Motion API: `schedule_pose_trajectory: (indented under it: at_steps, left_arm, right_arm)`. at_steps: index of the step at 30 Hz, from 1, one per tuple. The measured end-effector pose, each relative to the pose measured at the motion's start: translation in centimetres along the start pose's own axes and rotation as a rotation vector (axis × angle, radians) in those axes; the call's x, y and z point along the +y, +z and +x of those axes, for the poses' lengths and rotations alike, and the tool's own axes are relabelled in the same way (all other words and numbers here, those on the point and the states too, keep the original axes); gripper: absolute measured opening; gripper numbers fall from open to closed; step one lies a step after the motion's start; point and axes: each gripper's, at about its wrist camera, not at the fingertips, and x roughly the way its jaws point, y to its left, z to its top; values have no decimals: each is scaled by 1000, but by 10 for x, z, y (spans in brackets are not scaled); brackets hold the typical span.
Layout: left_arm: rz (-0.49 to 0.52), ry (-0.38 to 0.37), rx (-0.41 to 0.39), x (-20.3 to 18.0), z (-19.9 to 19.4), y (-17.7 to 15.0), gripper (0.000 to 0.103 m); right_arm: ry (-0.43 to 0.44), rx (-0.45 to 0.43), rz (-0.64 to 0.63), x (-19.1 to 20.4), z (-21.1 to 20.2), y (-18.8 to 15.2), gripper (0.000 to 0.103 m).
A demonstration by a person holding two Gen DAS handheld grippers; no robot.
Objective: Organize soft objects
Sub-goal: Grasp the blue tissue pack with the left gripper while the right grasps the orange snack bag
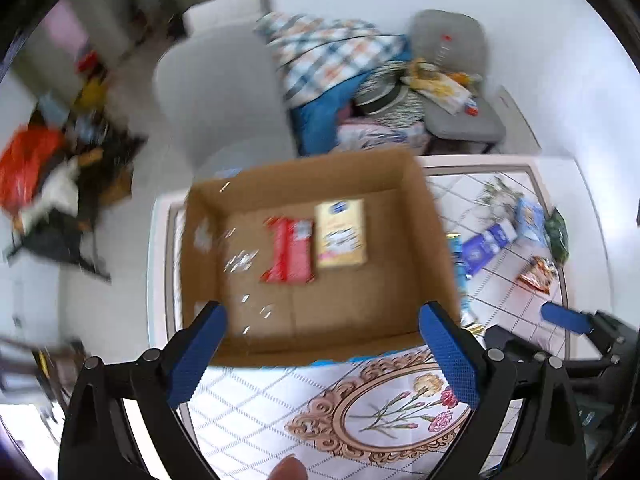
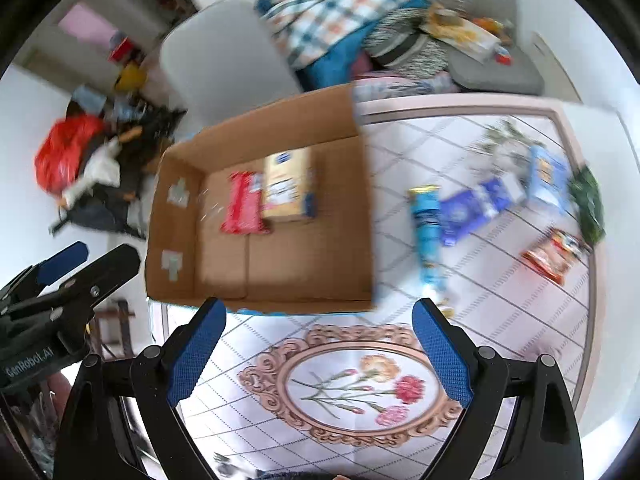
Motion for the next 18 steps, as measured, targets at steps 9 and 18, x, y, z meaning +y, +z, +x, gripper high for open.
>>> schedule_pose_trajectory:
  at_steps: [9, 18]
  left_arm:
    - [215, -36, 200, -163, 83, 50, 98]
    - [273, 50, 309, -252, 166, 76, 98]
  right_arm:
    - [-87, 3, 316, -206, -17, 3, 96]
    - [-49, 87, 546, -339, 38, 26, 96]
